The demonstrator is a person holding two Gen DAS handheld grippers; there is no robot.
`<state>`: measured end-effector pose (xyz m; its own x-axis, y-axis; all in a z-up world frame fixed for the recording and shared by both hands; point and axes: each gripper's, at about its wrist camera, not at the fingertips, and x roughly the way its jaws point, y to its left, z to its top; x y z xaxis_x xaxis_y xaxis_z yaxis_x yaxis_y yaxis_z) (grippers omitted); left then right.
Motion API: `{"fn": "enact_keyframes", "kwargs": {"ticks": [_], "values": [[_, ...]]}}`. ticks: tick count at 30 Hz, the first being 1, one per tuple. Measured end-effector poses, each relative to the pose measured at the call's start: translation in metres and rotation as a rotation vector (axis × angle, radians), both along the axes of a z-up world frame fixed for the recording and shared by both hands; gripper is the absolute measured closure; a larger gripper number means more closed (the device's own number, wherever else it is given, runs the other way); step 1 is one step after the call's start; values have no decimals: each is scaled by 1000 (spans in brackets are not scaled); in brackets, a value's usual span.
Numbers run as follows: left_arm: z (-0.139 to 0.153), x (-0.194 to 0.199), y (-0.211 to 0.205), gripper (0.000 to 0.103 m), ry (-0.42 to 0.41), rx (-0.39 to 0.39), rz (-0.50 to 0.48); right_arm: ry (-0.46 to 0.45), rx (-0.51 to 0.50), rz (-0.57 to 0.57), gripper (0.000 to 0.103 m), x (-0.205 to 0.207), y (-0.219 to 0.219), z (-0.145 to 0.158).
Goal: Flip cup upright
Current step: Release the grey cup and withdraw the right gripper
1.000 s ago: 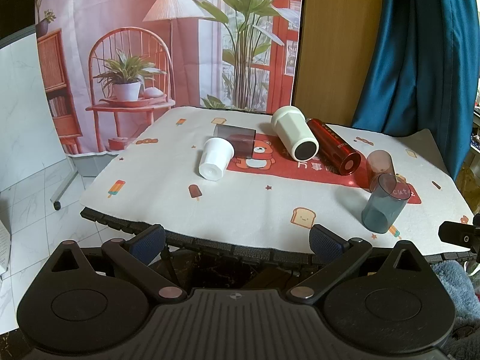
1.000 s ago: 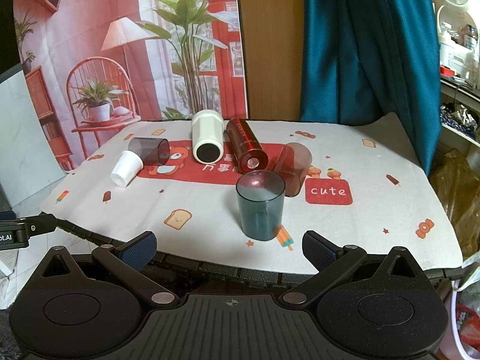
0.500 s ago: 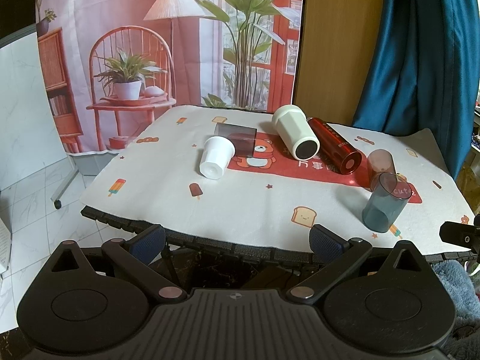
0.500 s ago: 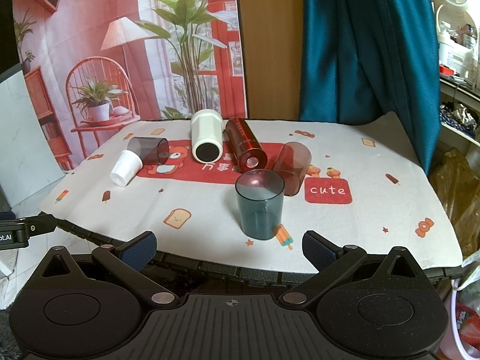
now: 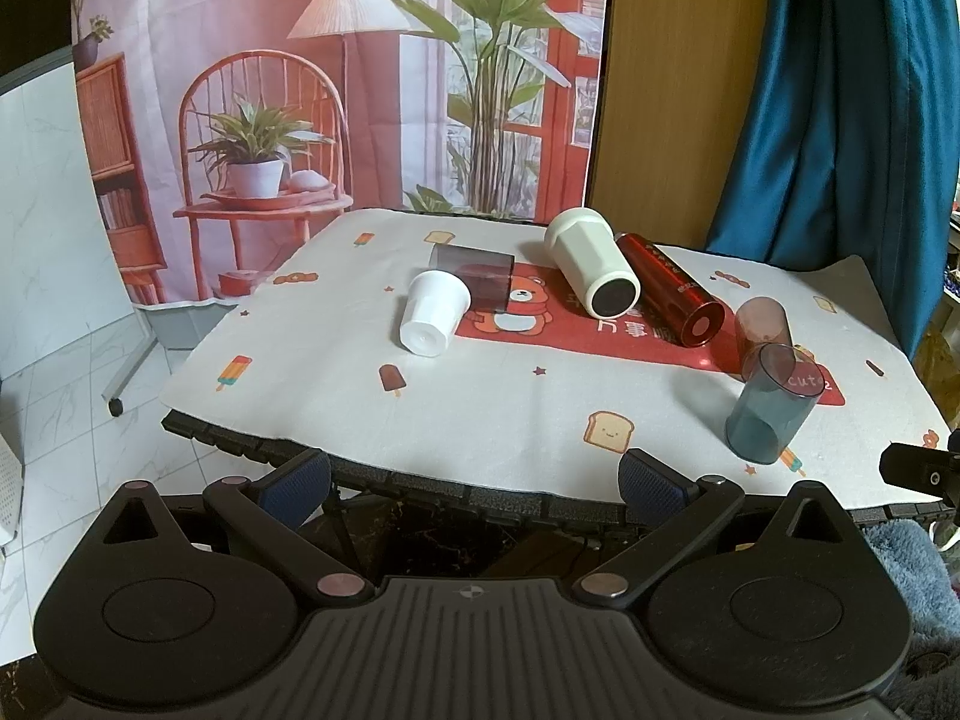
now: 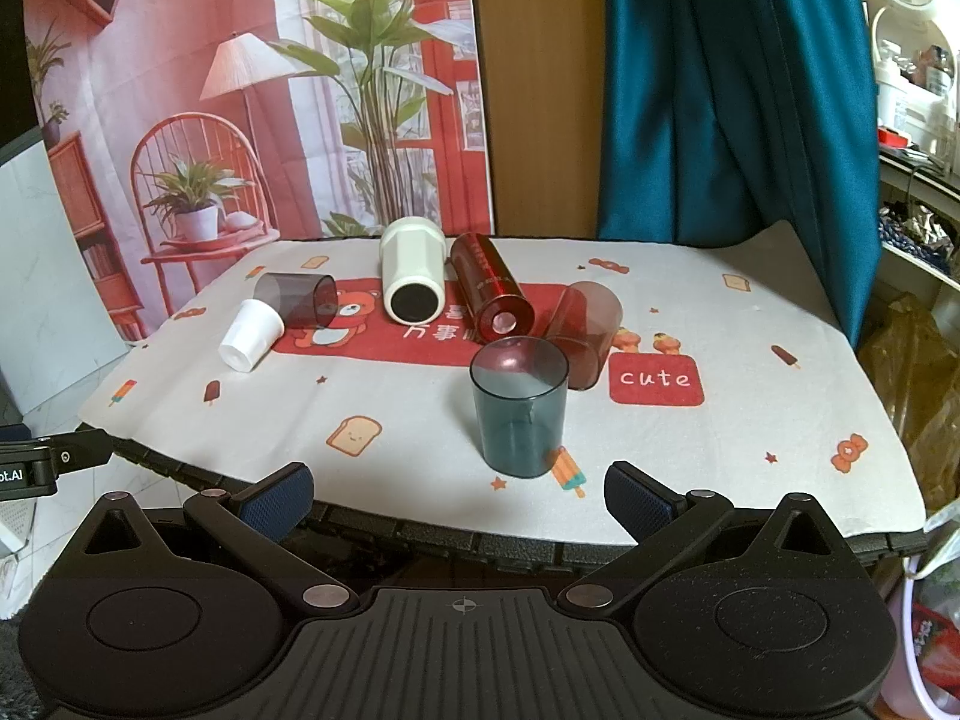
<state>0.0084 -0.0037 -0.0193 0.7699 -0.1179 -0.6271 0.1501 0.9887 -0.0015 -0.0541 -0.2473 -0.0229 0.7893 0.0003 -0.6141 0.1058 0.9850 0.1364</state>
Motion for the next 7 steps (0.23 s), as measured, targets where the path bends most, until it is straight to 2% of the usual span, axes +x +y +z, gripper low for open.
{"fn": "enact_keyframes", "kwargs": {"ticks": [7], "values": [[1,-1,-2,0,-11,10,-7,0,0,0,0,0,0,0]]}}
